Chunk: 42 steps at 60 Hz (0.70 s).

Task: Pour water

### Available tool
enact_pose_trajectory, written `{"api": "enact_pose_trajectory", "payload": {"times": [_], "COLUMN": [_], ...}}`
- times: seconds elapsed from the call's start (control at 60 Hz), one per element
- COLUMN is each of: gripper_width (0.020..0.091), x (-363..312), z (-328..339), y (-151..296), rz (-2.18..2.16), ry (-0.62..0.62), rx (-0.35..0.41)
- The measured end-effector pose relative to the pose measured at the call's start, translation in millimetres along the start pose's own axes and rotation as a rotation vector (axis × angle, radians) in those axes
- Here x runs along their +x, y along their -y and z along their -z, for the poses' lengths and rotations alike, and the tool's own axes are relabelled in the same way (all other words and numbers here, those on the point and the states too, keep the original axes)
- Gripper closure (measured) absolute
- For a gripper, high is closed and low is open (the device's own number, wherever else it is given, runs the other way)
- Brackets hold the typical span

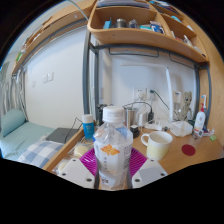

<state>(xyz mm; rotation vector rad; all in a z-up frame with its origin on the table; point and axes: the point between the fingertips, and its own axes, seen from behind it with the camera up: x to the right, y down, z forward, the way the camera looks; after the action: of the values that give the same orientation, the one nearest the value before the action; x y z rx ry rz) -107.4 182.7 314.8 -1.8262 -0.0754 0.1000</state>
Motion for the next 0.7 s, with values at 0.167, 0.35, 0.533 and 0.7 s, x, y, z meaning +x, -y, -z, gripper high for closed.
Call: {"api": "enact_pose_trajectory", "payload": {"times": [0.167,0.35,0.533,0.7], "gripper_width": [0.0743,0.0743,0.074,0.074], "x": [3,16,21,29], "z": [-21,-53,-84,-107], "y": [34,110,170,193], "rz": [-0.04,-0.266,-0.719,-1.116], "ry": [0.022,0.051,0.131,0.179], "rx": [-0.009,0.03,0.039,0.055]}}
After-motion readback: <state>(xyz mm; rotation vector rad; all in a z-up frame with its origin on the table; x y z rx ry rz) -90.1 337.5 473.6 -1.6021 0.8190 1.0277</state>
